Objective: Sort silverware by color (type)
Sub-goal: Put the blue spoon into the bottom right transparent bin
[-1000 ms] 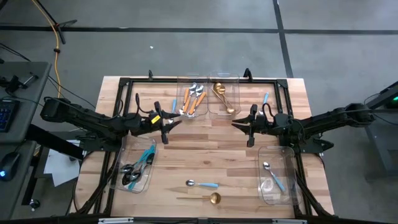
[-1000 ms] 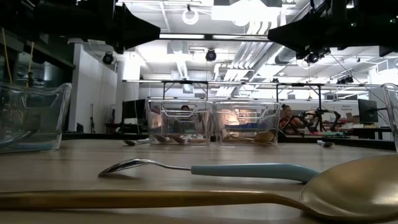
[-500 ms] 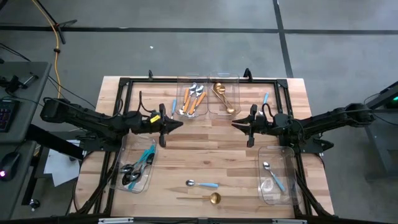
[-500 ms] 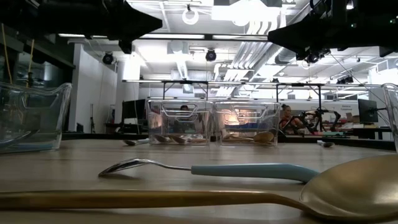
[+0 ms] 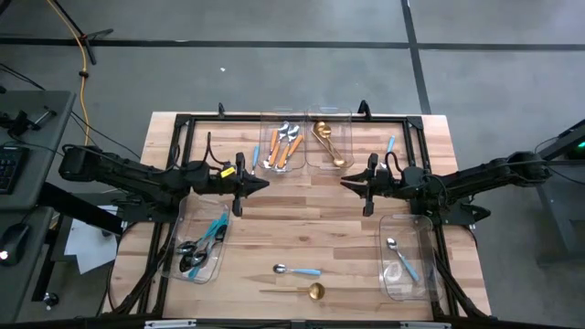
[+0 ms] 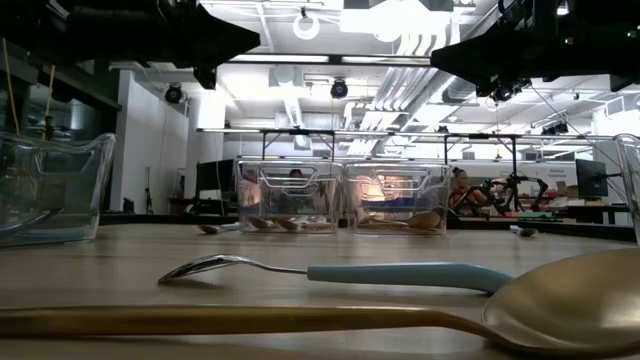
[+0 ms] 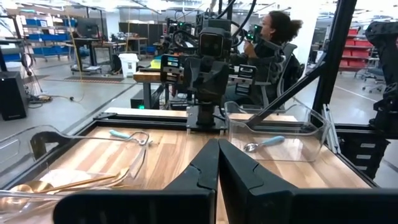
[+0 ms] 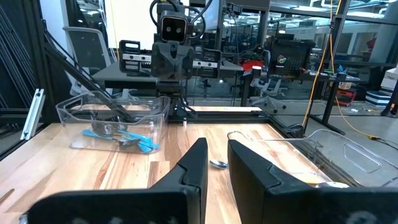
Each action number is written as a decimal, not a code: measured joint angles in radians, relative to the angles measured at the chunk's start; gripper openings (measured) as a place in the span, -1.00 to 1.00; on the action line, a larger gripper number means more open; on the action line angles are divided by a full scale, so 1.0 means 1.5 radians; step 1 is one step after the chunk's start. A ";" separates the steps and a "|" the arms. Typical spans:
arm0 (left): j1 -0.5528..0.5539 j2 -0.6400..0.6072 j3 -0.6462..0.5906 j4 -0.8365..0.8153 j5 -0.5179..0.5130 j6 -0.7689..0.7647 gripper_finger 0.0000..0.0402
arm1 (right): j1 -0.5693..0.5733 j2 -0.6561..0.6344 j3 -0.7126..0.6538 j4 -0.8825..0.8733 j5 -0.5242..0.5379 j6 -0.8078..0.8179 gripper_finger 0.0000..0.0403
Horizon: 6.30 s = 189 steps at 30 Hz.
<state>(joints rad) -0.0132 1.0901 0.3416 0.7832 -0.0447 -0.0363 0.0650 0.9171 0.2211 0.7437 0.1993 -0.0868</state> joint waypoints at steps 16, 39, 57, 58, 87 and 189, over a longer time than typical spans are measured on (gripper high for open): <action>0.000 0.000 0.000 0.000 0.000 0.009 -1.00 | 0.000 0.000 0.000 0.000 0.000 0.000 -0.77; 0.000 0.000 -0.001 -0.001 0.000 0.009 -1.00 | 0.000 0.000 0.000 -0.005 0.030 0.030 0.06; 0.000 0.000 -0.001 -0.004 -0.005 0.009 -1.00 | 0.000 0.000 0.119 -0.173 0.203 0.178 0.09; 0.000 0.000 -0.001 -0.004 -0.006 0.009 -1.00 | -0.001 0.000 0.151 -0.237 0.249 0.177 0.09; 0.000 0.000 -0.001 -0.035 -0.032 0.002 -1.00 | -0.306 0.000 0.077 -0.738 0.426 0.810 0.09; -0.001 0.000 0.000 -0.015 -0.028 0.003 -1.00 | 0.031 -0.029 0.031 -0.087 0.303 0.204 -1.00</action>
<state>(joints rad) -0.0139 1.0900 0.3420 0.7614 -0.0872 -0.0323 0.1111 0.8734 0.2668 0.6126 0.6539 0.2199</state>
